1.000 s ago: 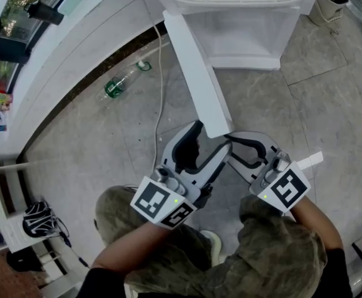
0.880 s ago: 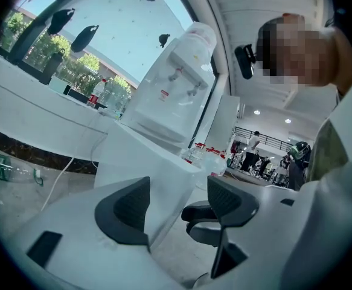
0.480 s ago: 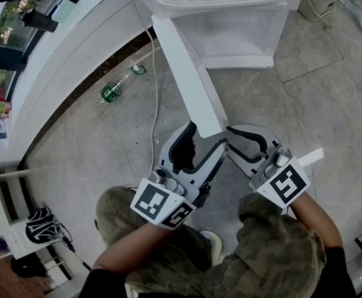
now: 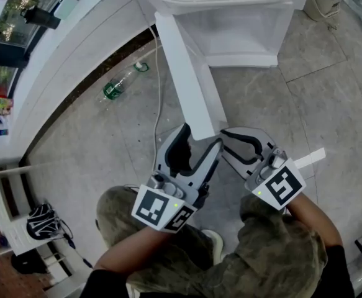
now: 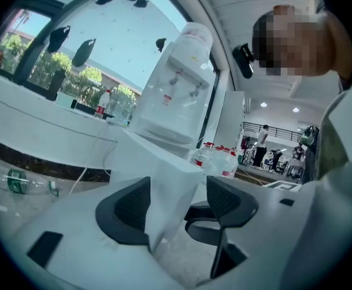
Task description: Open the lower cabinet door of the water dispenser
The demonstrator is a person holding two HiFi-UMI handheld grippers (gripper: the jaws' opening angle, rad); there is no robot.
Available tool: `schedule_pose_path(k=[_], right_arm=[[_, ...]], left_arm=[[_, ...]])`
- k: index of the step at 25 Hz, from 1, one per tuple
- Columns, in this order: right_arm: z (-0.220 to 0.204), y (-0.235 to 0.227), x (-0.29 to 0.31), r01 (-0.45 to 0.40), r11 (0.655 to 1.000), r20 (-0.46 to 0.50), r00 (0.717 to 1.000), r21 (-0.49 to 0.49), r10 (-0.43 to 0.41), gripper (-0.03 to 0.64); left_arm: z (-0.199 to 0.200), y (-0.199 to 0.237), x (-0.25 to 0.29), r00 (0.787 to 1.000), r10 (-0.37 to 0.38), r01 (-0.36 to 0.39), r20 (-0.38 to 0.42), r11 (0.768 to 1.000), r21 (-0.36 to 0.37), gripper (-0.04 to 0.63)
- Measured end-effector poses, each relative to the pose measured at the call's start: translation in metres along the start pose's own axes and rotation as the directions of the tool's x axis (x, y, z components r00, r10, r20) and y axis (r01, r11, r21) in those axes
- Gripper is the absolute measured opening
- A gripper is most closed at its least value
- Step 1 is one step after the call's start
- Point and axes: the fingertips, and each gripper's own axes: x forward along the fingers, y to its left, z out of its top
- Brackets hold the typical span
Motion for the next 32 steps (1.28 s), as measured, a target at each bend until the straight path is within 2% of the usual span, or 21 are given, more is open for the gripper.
schedule_pose_path(k=[3, 6, 13, 25, 32], right_arm=[[0.0, 0.004, 0.006, -0.004, 1.0, 0.008, 1.0, 0.007, 0.004, 0.086], [-0.002, 0.008, 0.011, -0.013, 0.999, 0.009, 1.0, 0.036, 0.013, 0.077], [-0.003, 0.019, 0.028, -0.039, 0.999, -0.003, 0.999, 0.007, 0.039, 0.066], [-0.007, 0.022, 0.036, -0.04, 0.993, 0.005, 0.999, 0.107, 0.04, 0.066], [-0.012, 0.015, 0.042, -0.02, 0.997, -0.019, 1.0, 0.077, 0.021, 0.046]], left_arm=[[0.003, 0.002, -0.004, 1.0, 0.014, -0.014, 0.018, 1.0, 0.021, 0.259], [0.003, 0.008, -0.007, 0.999, 0.033, -0.034, 0.011, 0.999, 0.023, 0.258], [0.004, 0.026, -0.019, 0.995, 0.095, -0.095, 0.014, 0.995, 0.029, 0.244], [0.006, 0.038, -0.03, 0.992, 0.12, -0.121, 0.031, 0.992, 0.04, 0.227], [0.009, 0.05, -0.041, 0.986, 0.163, -0.165, 0.047, 0.985, 0.053, 0.2]])
